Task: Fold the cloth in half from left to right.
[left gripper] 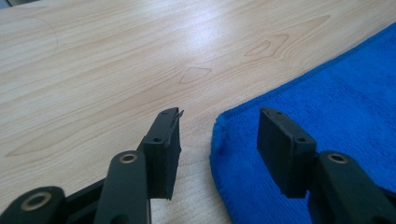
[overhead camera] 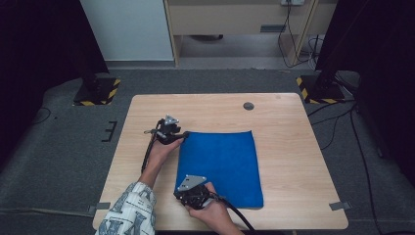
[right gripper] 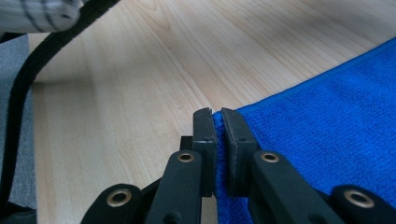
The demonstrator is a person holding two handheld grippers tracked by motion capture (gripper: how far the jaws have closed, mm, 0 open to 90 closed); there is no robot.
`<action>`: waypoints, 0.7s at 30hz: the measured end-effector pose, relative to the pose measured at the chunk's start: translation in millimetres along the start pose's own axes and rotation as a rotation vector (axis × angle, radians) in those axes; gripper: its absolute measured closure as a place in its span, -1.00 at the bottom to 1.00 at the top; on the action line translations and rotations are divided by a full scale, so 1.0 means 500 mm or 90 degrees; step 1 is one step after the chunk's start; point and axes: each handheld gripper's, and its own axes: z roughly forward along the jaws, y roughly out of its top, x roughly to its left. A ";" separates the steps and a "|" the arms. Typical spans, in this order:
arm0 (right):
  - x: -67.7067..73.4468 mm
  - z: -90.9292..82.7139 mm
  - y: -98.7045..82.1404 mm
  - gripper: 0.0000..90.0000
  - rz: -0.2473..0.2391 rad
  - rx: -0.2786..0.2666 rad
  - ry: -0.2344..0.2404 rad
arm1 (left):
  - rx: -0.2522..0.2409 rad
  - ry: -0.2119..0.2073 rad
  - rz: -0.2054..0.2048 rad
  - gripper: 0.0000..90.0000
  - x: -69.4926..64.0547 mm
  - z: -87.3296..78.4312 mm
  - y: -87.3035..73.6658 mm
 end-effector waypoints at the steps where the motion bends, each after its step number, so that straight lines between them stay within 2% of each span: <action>1: 0.002 -0.001 0.000 0.89 -0.003 0.000 0.002 | -0.001 -0.001 0.005 0.10 -0.001 0.003 0.000; 2: 0.003 -0.003 0.000 0.89 -0.006 0.000 0.000 | 0.005 0.004 0.014 0.13 -0.001 0.005 0.000; 9: 0.005 -0.011 -0.001 0.89 -0.009 -0.004 0.001 | 0.022 -0.002 0.004 0.36 -0.005 0.021 -0.004; 13: 0.006 -0.012 -0.001 0.89 -0.010 -0.006 0.000 | 0.021 -0.006 -0.011 0.49 0.000 0.020 -0.005; 16: 0.006 -0.015 -0.001 0.89 -0.011 -0.005 0.002 | 0.021 -0.004 -0.011 0.56 0.005 0.017 -0.005; 20: 0.003 -0.018 0.001 0.89 -0.011 -0.005 0.002 | 0.036 -0.002 -0.005 0.79 0.006 0.012 -0.004; 21: 0.002 -0.019 0.001 0.89 -0.013 -0.006 0.001 | 0.036 -0.010 -0.011 0.86 0.007 0.010 -0.003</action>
